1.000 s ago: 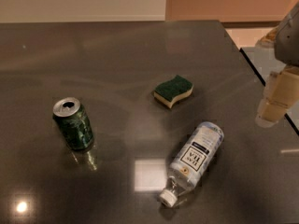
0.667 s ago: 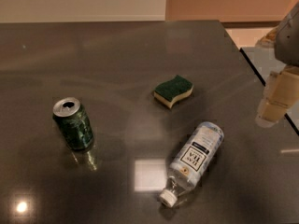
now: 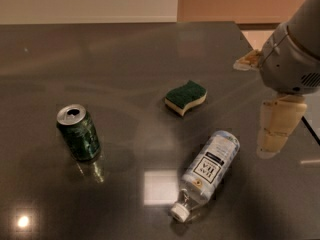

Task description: Move blue plastic bottle near green can

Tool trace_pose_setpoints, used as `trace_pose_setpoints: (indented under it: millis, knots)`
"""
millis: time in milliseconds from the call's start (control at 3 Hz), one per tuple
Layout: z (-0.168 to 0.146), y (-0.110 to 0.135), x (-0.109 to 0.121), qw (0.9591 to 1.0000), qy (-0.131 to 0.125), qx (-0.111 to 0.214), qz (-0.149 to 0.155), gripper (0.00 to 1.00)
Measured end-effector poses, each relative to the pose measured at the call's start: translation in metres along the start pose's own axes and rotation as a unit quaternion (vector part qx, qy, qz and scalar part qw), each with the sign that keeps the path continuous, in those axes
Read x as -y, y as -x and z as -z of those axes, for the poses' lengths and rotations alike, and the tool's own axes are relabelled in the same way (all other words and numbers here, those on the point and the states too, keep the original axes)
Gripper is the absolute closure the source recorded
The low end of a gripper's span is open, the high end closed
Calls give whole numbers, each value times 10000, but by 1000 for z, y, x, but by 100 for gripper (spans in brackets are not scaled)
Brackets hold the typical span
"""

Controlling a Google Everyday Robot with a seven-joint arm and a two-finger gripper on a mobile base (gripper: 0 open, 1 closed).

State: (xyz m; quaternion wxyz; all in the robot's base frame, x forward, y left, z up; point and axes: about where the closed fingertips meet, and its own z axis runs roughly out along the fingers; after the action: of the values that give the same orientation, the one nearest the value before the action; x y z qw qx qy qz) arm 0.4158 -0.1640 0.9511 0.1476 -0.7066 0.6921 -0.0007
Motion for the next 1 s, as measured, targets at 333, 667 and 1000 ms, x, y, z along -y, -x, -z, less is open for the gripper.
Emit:
trace_pose_setpoints:
  millis: [333, 667, 1000]
  knots:
    - [-24, 31, -21, 9955, 285, 150, 896, 0]
    - [-41, 52, -39, 9865, 405, 204, 1575, 0]
    - [-59, 64, -58, 9708, 382, 130, 2364, 0]
